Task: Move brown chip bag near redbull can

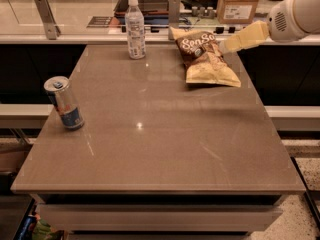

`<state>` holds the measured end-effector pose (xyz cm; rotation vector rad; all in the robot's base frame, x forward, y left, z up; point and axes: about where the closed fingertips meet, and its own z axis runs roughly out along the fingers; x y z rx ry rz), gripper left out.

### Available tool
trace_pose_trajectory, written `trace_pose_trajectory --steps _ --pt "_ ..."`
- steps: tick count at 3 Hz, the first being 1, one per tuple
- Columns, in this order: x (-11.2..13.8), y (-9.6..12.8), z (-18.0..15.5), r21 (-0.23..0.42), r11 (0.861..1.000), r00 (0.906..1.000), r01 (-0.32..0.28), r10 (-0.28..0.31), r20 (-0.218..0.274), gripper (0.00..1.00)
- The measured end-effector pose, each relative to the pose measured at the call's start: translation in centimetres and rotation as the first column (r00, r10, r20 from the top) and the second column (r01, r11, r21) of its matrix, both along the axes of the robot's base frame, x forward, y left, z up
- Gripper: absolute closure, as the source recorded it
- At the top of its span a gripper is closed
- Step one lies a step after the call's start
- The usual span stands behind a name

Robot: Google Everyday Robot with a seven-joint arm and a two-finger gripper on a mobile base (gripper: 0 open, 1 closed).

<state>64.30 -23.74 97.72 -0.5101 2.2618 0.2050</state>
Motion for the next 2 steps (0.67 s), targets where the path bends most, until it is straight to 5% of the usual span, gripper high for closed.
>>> trace_pose_trajectory --steps 1,2 --pt "2.6 2.0 -3.1 0.034 0.999 0.9861 0.034 -0.028 -0.164 0.00" --pt "4.2 3.6 -5.5 0.051 0.998 0.9604 0.042 -0.026 -0.277 0.00"
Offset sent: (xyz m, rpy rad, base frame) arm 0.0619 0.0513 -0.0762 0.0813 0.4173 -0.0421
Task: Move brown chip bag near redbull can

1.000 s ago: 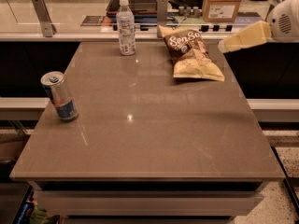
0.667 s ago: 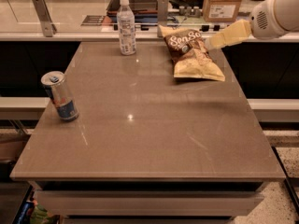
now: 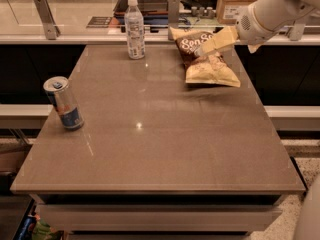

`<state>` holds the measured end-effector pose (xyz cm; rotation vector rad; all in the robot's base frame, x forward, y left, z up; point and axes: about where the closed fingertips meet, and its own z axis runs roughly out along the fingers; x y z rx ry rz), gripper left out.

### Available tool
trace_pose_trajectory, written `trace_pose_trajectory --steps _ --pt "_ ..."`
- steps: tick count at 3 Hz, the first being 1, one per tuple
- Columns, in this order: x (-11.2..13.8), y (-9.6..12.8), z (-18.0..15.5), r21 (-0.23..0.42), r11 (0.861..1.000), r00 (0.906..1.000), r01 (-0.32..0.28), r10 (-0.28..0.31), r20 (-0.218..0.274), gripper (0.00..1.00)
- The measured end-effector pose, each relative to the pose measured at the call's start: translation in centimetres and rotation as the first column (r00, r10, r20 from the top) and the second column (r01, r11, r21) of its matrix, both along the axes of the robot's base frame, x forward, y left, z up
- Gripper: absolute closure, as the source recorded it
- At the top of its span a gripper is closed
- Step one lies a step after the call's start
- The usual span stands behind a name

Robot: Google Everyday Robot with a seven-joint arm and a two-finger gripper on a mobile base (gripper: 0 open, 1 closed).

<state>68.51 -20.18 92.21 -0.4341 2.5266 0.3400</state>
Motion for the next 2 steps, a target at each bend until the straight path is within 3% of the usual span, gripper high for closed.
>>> trace_pose_trajectory --steps 1,2 --pt "0.92 1.01 -1.48 0.012 1.000 0.9973 0.000 0.001 -0.073 0.00" --pt "0.92 1.02 -1.49 0.012 1.000 0.9973 0.000 0.001 -0.073 0.00"
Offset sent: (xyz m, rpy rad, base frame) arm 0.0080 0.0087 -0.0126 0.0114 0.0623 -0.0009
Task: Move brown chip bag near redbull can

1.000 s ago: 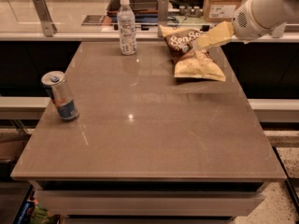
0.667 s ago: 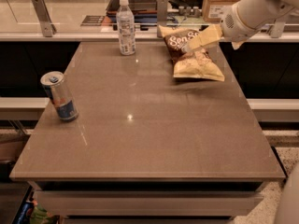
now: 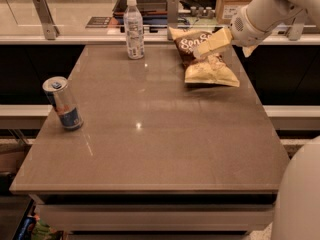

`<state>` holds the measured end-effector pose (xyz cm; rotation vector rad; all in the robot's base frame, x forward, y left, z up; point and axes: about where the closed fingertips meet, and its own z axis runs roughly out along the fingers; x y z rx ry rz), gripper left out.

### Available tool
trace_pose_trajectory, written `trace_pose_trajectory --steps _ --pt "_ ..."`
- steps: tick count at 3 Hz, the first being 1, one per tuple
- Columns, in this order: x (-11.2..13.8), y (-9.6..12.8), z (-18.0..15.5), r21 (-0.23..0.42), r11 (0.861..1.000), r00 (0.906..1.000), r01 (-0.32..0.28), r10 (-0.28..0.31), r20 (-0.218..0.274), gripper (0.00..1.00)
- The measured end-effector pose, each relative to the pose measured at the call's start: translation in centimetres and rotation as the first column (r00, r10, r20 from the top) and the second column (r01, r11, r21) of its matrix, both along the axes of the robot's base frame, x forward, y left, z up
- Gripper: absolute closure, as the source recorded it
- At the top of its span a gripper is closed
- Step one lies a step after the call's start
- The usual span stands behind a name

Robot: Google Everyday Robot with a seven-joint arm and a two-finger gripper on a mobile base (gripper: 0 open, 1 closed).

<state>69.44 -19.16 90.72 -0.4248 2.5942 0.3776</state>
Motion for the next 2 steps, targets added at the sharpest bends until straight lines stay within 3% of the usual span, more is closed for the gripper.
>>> trace_pose_trajectory --steps 2 --pt "1.9 3.9 -2.7 -0.110 0.994 0.9997 0.018 -0.020 -0.012 0.00"
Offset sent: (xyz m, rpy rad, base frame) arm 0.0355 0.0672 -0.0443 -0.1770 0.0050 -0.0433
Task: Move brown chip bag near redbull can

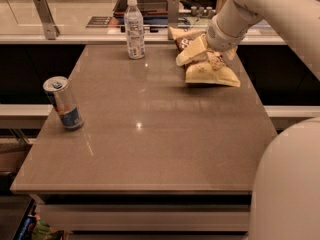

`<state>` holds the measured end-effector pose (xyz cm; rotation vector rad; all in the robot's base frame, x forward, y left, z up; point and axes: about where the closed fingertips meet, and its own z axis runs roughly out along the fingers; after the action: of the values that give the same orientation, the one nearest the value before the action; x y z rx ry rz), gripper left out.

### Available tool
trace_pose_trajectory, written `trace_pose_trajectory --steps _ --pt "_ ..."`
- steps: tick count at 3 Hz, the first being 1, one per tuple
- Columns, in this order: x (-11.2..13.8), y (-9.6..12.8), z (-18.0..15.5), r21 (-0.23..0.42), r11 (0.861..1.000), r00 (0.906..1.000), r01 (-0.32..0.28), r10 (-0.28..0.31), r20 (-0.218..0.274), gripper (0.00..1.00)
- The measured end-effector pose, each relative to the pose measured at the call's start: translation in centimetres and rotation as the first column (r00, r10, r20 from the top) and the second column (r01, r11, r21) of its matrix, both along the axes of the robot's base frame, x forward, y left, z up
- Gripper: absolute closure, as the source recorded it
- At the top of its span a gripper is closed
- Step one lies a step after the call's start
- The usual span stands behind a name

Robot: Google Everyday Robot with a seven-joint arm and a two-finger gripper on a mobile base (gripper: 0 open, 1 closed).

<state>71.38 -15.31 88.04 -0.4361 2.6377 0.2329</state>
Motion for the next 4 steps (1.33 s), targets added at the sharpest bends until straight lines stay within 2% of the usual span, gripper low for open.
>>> trace_pose_trajectory --steps 1,2,3,4 --pt "0.9 2.3 -1.8 -0.018 1.000 1.0000 -0.002 0.002 -0.001 0.00" --pt "2.3 3.5 -3.3 -0.015 1.000 0.9998 0.006 -0.006 0.020 0.00" --pt "4.9 2.9 -4.2 -0.028 0.999 0.9974 0.029 -0.027 0.066 0.00" --pt "4.9 3.1 -4.4 -0.028 0.999 0.9977 0.027 -0.025 0.064 0.18"
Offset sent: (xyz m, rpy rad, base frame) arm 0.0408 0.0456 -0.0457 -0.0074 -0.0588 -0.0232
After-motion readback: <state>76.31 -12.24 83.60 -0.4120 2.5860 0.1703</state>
